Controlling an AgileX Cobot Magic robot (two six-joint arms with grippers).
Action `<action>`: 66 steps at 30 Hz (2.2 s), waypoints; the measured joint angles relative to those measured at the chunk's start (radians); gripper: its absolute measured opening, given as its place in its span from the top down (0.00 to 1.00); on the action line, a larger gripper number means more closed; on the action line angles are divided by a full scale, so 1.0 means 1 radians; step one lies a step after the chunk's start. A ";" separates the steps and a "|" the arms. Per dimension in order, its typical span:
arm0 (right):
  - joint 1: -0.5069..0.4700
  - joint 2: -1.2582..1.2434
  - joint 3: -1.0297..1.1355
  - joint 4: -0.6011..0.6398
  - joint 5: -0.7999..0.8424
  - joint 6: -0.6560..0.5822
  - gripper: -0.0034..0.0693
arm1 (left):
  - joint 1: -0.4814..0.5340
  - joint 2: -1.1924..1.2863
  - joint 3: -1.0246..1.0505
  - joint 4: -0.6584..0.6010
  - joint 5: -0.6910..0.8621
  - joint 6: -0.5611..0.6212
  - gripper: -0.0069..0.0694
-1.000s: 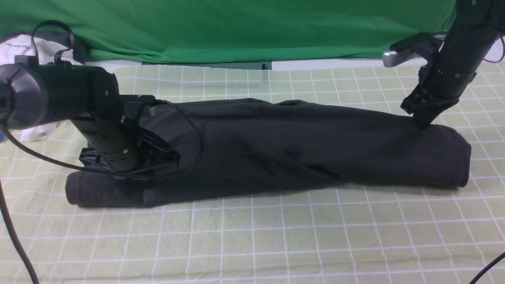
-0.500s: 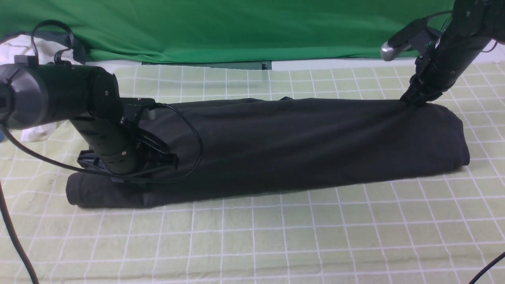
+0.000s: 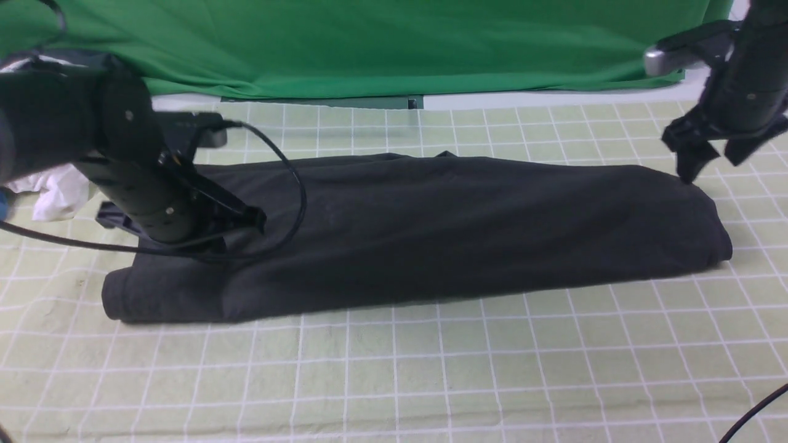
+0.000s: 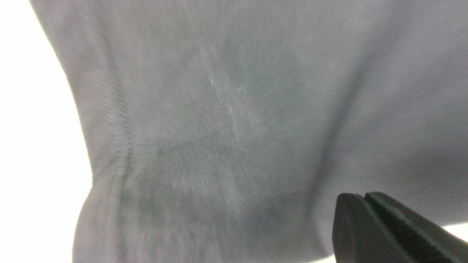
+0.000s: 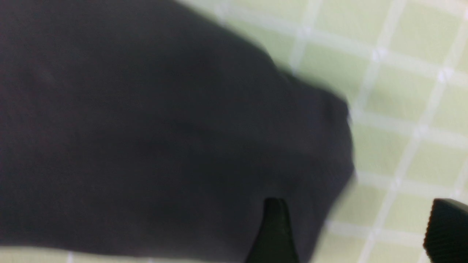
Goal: Fold a long-sleeved shirt over a green coffee tablecloth.
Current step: 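Pull the folded dark garment lengthwise by its ends to straighten it flat on the table, then fold the right end of the dark garment over onto its left end with the right gripper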
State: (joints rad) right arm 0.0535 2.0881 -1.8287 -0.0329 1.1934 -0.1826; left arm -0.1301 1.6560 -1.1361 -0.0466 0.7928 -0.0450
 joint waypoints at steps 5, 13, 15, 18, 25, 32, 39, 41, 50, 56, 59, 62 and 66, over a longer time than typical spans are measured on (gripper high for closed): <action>-0.061 0.003 0.063 -0.005 0.007 0.064 0.25 | 0.000 -0.148 0.040 -0.045 0.005 0.000 0.89; -0.083 0.042 0.085 0.073 -0.112 0.066 0.25 | 0.000 -0.407 0.160 -0.058 0.013 0.000 0.89; -0.083 0.064 0.085 0.099 -0.117 0.066 0.25 | 0.000 -0.458 0.185 -0.058 0.034 0.000 0.89; -0.083 0.098 0.085 0.140 -0.117 0.065 0.25 | 0.000 -0.551 0.216 -0.058 0.045 0.000 0.89; -0.082 0.144 0.085 0.192 -0.109 0.049 0.25 | 0.000 -0.737 0.242 -0.063 0.076 0.000 0.89; -0.064 0.146 0.084 0.206 -0.102 -0.034 0.74 | 0.000 -0.852 0.242 -0.090 0.066 0.000 0.89; -0.076 0.104 0.084 0.115 -0.053 0.001 0.88 | 0.000 -0.896 0.242 -0.091 0.098 0.000 0.89; -0.097 0.070 0.084 0.066 -0.037 0.020 0.88 | 0.000 -0.906 0.242 -0.091 0.124 0.000 0.89; -0.149 -0.080 0.018 0.073 0.018 0.073 0.88 | 0.000 -0.932 0.242 -0.090 0.143 0.000 0.89; -0.052 -0.149 -0.077 0.244 0.024 0.078 0.88 | 0.000 -0.932 0.242 -0.089 0.143 0.000 0.89; 0.063 -0.152 -0.131 0.382 -0.007 0.085 0.88 | 0.000 -0.932 0.242 -0.084 0.143 0.000 0.89; 0.179 -0.142 -0.142 0.464 -0.082 0.074 0.88 | 0.000 -0.932 0.242 -0.084 0.143 0.000 0.89; 0.347 -0.096 -0.146 0.555 -0.195 0.070 0.88 | 0.000 -0.932 0.242 -0.084 0.143 0.000 0.89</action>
State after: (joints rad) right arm 0.4000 1.9924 -1.9742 0.5222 0.9979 -0.1123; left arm -0.1301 0.7238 -0.8938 -0.1310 0.9357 -0.0450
